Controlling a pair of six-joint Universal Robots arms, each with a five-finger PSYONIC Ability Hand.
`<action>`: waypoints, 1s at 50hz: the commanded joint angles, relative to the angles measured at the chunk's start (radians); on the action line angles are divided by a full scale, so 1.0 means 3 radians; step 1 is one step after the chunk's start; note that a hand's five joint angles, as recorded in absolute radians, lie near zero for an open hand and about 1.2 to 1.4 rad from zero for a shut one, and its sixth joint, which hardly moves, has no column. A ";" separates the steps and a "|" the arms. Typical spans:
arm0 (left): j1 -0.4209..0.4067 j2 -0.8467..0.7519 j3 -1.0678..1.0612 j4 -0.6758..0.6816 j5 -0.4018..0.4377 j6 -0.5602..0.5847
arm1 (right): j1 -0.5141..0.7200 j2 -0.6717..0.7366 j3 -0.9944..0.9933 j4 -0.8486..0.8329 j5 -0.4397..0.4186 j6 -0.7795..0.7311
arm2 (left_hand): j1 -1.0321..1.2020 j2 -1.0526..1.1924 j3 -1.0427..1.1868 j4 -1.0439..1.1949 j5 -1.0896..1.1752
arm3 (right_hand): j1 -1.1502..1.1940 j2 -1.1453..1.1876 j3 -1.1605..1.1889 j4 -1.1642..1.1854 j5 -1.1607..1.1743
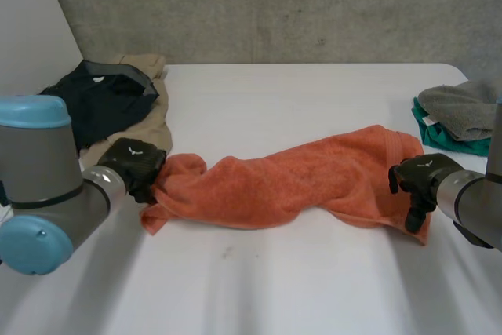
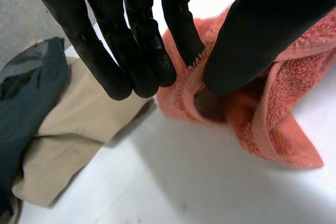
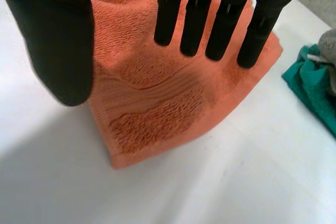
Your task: Fold the laundry.
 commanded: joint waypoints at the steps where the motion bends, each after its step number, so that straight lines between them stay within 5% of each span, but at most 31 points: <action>1: 0.0112 0.0204 0.0012 -0.0196 0.0081 -0.0060 | 0.0011 -0.0091 0.0065 0.0093 0.0094 0.0217 | 0.0822 0.0681 0.0708 0.0677 0.0811 | -0.0268 -0.0250 -0.0268 -0.0263 -0.0207; 15: 0.0235 0.0087 0.0217 -0.0493 0.0147 -0.0060 | 0.0195 0.0052 0.0474 -0.0704 0.0135 -0.0027 | 0.0822 0.0681 0.0708 0.0677 0.0811 | -0.0152 -0.0133 -0.0151 -0.0147 -0.0090; 19: 0.0246 -0.0066 0.0273 -0.0488 0.0111 -0.0044 | 0.0226 0.0200 0.0449 -0.0949 0.0206 -0.0227 | 0.0822 0.0681 0.0708 0.0677 0.0811 | 0.0668 0.0686 0.0668 0.0673 0.0729; 22: 0.0241 -0.0235 0.0400 -0.0472 0.0055 -0.0014 | 0.0226 0.0318 0.0316 -0.1144 0.0268 -0.0390 | 0.0822 0.0681 0.0708 0.0677 0.0811 | 0.2778 0.2797 0.2779 0.2783 0.2840; 23: 0.0230 -0.0316 0.0517 -0.0478 0.0020 0.0022 | 0.0216 0.0374 0.0204 -0.1220 0.0268 -0.0477 | 0.0822 0.0681 0.0708 0.0677 0.0811 | 0.2951 0.2969 0.2951 0.2956 0.3012; 32: 0.0159 -0.0399 0.1775 -0.0462 -0.0287 0.0222 | 0.0048 0.0676 -0.1317 -0.1298 0.0247 -0.1065 | 0.0822 0.0681 0.0708 0.0677 0.0811 | 0.2952 0.2971 0.2953 0.2957 0.3014; 40: 0.0235 -0.0082 0.2885 0.0461 -0.0568 -0.0498 | -0.0183 0.0554 -0.2608 -0.1858 0.0595 -0.0643 | 0.0822 0.0681 0.0708 0.0677 0.0811 | 0.2952 0.2971 0.2953 0.2957 0.3014; 45: 0.0276 0.0015 0.2901 0.0908 -0.0574 -0.0750 | -0.0244 0.0400 -0.2624 -0.2294 0.0473 -0.0228 | 0.0822 0.0681 0.0708 0.0677 0.0811 | 0.2952 0.2971 0.2953 0.2957 0.3014; 50: 0.0317 0.0031 0.2667 0.0755 -0.0579 -0.0673 | -0.0224 0.0334 -0.2415 -0.2208 0.0182 -0.0217 | 0.0822 0.0681 0.0708 0.0677 0.0811 | 0.2952 0.2971 0.2953 0.2957 0.3014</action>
